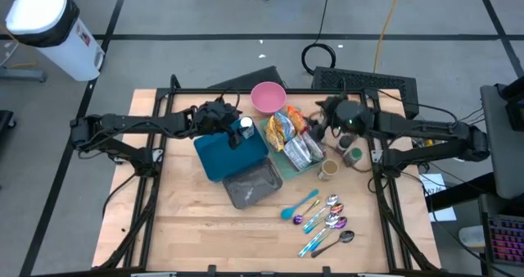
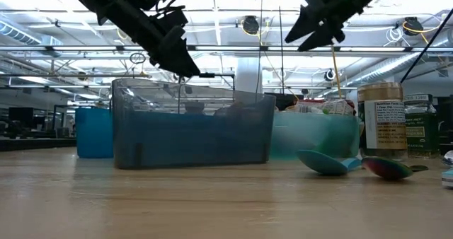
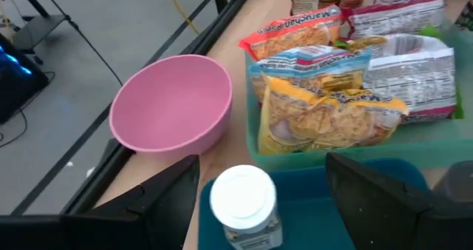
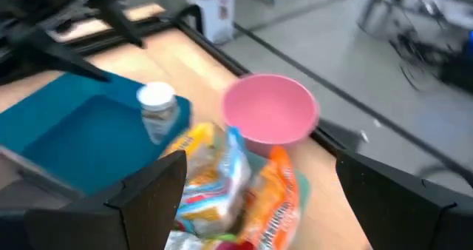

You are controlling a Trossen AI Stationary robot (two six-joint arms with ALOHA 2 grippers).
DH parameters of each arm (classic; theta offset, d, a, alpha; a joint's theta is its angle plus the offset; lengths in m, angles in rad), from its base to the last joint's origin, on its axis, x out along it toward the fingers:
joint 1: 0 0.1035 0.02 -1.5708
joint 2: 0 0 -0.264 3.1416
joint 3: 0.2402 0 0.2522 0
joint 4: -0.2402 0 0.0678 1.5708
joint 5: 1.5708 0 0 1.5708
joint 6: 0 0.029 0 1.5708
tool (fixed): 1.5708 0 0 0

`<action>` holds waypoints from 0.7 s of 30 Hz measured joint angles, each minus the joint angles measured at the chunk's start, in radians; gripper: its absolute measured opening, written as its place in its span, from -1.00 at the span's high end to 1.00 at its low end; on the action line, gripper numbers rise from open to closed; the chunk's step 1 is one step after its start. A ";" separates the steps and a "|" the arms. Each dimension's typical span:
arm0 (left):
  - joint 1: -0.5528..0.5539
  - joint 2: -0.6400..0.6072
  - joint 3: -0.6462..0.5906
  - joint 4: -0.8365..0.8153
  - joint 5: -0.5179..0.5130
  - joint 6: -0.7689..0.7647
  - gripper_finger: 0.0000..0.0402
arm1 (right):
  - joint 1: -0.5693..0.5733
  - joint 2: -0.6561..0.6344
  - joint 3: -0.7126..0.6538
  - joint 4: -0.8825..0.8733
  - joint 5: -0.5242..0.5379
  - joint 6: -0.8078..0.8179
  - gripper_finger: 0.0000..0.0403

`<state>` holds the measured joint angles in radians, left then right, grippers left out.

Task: Pick & Place Food Item
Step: Put the orange seasoning pack into the blue bin

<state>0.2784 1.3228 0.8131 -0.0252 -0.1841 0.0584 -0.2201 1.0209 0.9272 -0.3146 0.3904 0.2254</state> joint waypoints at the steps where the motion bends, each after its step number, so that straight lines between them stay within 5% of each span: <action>1: 0.004 0.000 0.000 0.000 0.000 0.001 -0.50 | -0.016 0.008 0.027 -0.054 0.001 0.018 -0.68; 12: 0.063 0.000 0.000 0.006 0.000 0.012 -0.50 | -0.135 0.058 0.031 -0.342 0.012 0.153 -0.68; 21: 0.070 0.000 0.000 0.007 0.001 0.015 -0.48 | -0.203 0.057 -0.157 -0.209 0.006 0.211 -0.63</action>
<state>0.3480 1.3227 0.8131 -0.0182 -0.1833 0.0738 -0.4236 1.0779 0.7705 -0.5237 0.3967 0.4362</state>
